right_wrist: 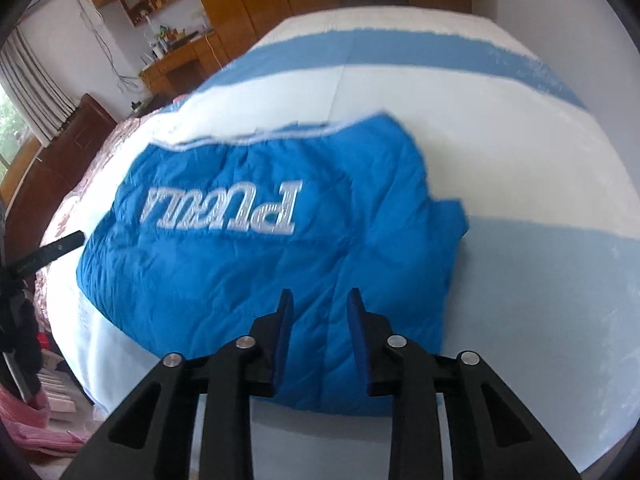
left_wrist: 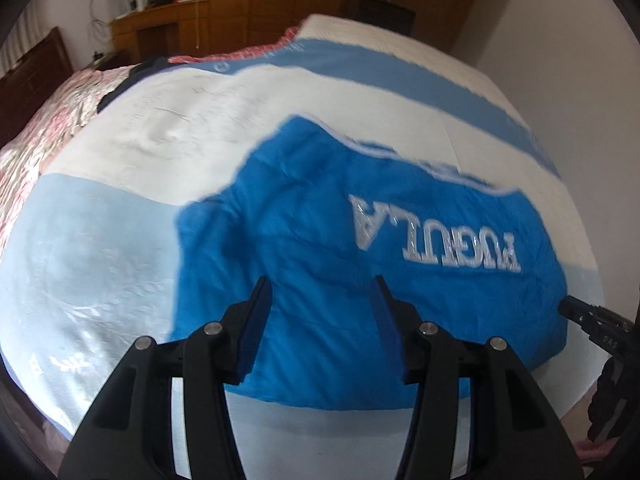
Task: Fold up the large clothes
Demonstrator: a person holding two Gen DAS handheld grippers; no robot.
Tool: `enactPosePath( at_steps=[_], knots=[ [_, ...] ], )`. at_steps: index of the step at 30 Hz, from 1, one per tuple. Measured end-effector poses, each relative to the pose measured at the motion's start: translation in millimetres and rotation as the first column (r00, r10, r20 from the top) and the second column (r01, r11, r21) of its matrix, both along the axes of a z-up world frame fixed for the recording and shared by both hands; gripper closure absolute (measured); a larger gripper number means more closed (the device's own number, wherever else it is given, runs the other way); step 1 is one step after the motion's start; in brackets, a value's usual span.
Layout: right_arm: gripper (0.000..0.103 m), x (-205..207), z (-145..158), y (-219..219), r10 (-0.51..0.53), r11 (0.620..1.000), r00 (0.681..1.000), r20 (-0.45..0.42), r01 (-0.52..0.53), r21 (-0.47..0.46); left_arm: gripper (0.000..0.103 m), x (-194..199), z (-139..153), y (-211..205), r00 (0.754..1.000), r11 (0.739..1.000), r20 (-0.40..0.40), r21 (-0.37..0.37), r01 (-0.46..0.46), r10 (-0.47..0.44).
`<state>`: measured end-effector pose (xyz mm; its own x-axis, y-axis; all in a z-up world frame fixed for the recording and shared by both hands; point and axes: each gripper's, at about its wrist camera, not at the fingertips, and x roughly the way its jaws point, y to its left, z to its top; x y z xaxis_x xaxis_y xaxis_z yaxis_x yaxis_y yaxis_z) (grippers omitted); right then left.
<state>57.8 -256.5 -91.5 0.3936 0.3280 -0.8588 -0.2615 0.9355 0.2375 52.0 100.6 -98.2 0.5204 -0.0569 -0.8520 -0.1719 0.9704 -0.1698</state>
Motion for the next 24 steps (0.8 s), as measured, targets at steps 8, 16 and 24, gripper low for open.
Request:
enactPosePath(
  at_steps=[8,16,24],
  knots=[
    [0.079,-1.3,-23.1,6.6,0.000,1.000,0.999,-0.049,0.000,-0.007,0.053,7.1,-38.9,-14.6,0.996,0.999,-0.078,-0.020,0.031,-0.032],
    [0.079,1.0,-42.4,12.2,-0.009,1.000,0.997,-0.079,0.007,-0.028,0.052,5.0,-53.6,-18.6,0.994,0.999,-0.097,0.001,0.046,-0.046],
    [0.079,3.9,-54.0,14.1,-0.013,1.000,0.996,-0.088,0.011,-0.028,0.051,6.2,-57.8,-17.1,0.994,0.999,-0.101,0.003,0.048,-0.048]
  ],
)
